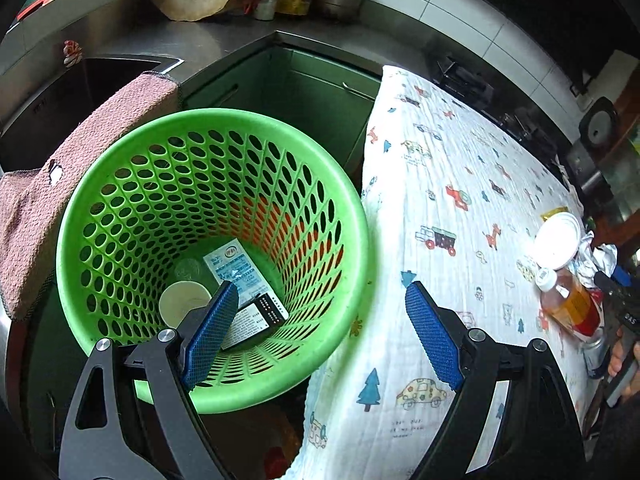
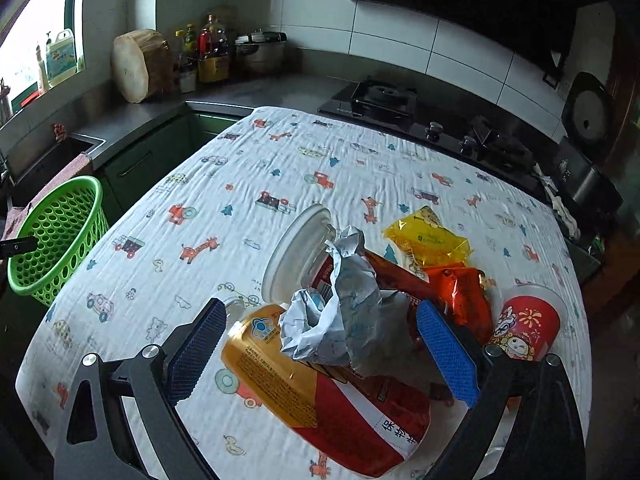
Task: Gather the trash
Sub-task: 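Grasp the crumpled foil wrapper with the right tool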
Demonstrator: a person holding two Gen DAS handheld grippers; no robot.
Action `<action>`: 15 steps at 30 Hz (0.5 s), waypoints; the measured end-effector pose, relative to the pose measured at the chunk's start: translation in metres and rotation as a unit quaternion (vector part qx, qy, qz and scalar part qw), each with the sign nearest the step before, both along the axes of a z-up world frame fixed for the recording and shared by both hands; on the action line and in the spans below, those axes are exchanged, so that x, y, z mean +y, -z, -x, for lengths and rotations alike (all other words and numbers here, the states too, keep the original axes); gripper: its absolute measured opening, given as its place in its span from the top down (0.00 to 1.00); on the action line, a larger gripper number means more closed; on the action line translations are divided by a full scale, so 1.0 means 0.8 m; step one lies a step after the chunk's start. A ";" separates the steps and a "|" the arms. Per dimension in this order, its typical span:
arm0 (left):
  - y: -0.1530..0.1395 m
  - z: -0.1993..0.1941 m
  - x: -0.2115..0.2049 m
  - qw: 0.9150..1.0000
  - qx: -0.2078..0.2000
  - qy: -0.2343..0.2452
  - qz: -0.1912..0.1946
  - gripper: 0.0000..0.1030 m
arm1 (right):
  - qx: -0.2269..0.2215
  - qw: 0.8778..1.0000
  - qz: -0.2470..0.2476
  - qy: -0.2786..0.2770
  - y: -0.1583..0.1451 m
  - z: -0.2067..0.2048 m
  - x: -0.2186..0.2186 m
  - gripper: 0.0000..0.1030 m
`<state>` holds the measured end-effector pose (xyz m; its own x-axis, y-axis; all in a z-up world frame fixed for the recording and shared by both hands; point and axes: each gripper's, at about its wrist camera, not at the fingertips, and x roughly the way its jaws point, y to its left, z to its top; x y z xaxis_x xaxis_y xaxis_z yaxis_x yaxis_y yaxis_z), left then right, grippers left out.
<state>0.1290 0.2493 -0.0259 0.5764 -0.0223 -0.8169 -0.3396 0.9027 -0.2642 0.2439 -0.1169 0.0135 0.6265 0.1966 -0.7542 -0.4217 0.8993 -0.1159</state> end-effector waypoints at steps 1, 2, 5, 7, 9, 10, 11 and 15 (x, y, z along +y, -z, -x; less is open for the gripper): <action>0.000 -0.001 -0.005 1.000 0.000 0.002 -0.001 0.18 | 0.001 1.000 0.002 0.001 0.003 -0.003 0.000 0.10; -0.001 -0.002 -0.009 1.000 0.000 0.004 0.000 0.18 | 0.001 1.000 0.005 0.004 0.006 -0.005 0.001 0.10; -0.001 -0.004 -0.019 1.000 0.000 0.010 -0.001 0.18 | 0.008 1.000 0.000 0.010 0.010 -0.012 -0.004 0.17; -0.002 -0.005 -0.027 1.000 0.001 0.016 -0.002 0.18 | 0.019 1.000 0.001 0.014 0.015 -0.017 -0.010 0.19; -0.002 -0.008 -0.036 1.000 0.002 0.022 -0.003 0.18 | 0.024 1.000 0.008 0.017 0.019 -0.019 -0.014 0.24; -0.001 -0.009 -0.041 1.000 0.003 0.026 -0.003 0.18 | 0.028 0.999 0.007 0.017 0.021 -0.020 -0.017 0.27; -0.001 -0.010 -0.046 1.000 0.003 0.029 -0.002 0.18 | 0.031 0.999 0.006 0.018 0.022 -0.021 -0.019 0.30; 0.003 -0.014 -0.066 0.999 0.008 0.042 0.008 0.18 | 0.034 0.999 0.001 0.017 0.023 -0.019 -0.027 0.42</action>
<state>0.1404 0.1969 -0.0280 0.5590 -0.0827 -0.8250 -0.2665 0.9243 -0.2732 0.2594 -0.1386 -0.0048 0.5803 0.1748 -0.7954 -0.3979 0.9131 -0.0897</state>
